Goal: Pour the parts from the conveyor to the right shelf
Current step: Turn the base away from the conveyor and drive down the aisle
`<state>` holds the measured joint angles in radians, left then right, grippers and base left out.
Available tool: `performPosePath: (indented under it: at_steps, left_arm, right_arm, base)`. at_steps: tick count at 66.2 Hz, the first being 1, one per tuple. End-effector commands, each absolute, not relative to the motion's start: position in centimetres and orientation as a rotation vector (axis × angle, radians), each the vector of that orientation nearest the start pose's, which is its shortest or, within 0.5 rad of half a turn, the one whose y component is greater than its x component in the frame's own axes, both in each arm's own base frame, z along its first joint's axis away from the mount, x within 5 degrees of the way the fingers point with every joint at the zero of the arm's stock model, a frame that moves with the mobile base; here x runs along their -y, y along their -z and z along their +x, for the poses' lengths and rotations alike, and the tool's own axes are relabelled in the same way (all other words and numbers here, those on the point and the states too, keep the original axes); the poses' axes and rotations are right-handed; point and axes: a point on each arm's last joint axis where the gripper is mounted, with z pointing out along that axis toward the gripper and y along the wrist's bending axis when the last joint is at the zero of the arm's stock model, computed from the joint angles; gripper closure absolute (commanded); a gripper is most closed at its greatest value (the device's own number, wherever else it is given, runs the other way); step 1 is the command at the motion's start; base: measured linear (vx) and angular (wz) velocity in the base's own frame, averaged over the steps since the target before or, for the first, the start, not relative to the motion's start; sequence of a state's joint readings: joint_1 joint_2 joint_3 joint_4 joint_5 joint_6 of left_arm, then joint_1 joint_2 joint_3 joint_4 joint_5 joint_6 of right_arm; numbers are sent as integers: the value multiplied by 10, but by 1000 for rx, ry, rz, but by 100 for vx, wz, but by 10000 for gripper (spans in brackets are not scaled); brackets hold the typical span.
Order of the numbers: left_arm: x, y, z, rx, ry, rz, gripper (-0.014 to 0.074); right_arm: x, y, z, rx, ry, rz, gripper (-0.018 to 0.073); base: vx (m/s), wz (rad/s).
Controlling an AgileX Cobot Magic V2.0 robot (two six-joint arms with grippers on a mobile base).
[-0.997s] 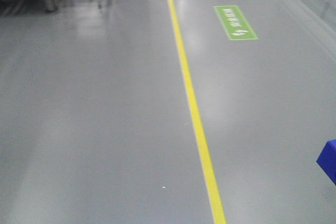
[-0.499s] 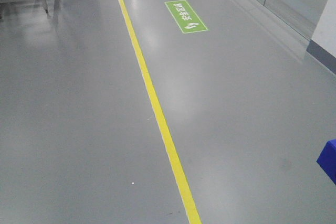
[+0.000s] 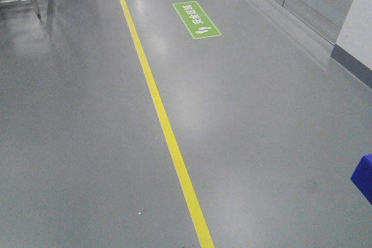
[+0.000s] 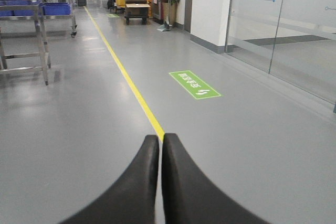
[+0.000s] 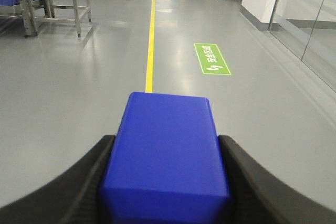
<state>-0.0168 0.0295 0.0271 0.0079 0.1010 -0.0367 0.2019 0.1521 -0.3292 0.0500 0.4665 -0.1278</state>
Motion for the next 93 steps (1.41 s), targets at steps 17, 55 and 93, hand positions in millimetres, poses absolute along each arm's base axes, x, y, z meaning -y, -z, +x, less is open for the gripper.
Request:
performPosePath:
  at_steps: [17, 55, 93]
  left_arm:
    - [1, -206, 61, -1561, 54, -18, 602]
    - [1, -206, 61, -1561, 54, -18, 602]
    - [1, -206, 61, -1561, 54, -18, 602]
  right_arm:
    - [-12, -289, 52, -1653, -96, -252, 564]
    - [-12, -289, 52, -1653, -96, -252, 564]
    - [-12, -289, 52, -1653, -96, -252, 564]
  base:
    - [21, -17]
    - [45, 3]
    - [66, 32]
